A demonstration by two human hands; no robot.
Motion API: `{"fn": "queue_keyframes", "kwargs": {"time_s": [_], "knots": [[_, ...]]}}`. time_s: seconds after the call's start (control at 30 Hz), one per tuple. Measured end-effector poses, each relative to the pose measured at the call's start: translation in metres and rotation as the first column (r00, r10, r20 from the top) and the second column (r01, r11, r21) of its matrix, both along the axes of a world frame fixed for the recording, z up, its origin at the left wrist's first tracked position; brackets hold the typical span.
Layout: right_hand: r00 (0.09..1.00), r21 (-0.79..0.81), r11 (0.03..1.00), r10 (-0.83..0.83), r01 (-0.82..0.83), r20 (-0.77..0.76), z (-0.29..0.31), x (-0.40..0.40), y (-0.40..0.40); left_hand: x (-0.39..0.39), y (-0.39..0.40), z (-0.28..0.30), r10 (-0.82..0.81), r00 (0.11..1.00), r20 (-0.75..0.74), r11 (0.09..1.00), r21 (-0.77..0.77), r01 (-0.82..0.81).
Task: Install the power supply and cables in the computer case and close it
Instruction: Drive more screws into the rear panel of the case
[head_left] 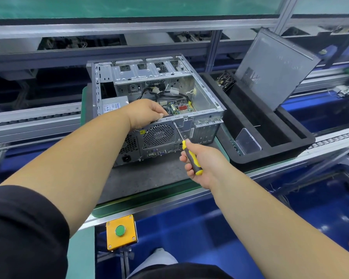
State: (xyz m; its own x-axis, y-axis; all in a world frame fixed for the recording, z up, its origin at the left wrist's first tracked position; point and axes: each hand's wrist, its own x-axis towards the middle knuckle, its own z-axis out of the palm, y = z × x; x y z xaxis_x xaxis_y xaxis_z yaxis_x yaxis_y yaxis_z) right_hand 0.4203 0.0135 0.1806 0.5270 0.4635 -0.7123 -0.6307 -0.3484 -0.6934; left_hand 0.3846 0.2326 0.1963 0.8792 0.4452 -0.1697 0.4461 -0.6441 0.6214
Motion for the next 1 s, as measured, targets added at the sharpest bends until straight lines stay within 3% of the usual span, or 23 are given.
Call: {"fn": "queue_keyframes", "kwargs": {"time_s": [0.23, 0.53, 0.77, 1.0], "knots": [[0.995, 0.044, 0.999, -0.021, 0.025, -0.100, 0.0019, 0.0008, 0.0015, -0.0007, 0.0003, 0.0003, 0.000, 1.000, 0.002, 1.000, -0.004, 0.000], [1.000, 0.017, 1.000, -0.002, 0.003, -0.028, 0.0028, 0.0006, -0.0010, -0.0011, 0.0001, 0.0003, -0.001, 1.000, 0.015, 1.000, -0.022, 0.002], [0.994, 0.042, 0.998, -0.043, 0.048, -0.098, 0.0013, 0.0008, 0.0008, -0.0017, -0.0009, 0.0007, 0.018, 1.000, 0.025, 1.000, -0.025, -0.017], [1.000, -0.019, 1.000, 0.009, -0.009, -0.008, 0.0009, 0.0005, 0.0000, -0.0019, -0.0007, 0.0015, 0.004, 1.000, 0.018, 1.000, -0.011, -0.004]]}}
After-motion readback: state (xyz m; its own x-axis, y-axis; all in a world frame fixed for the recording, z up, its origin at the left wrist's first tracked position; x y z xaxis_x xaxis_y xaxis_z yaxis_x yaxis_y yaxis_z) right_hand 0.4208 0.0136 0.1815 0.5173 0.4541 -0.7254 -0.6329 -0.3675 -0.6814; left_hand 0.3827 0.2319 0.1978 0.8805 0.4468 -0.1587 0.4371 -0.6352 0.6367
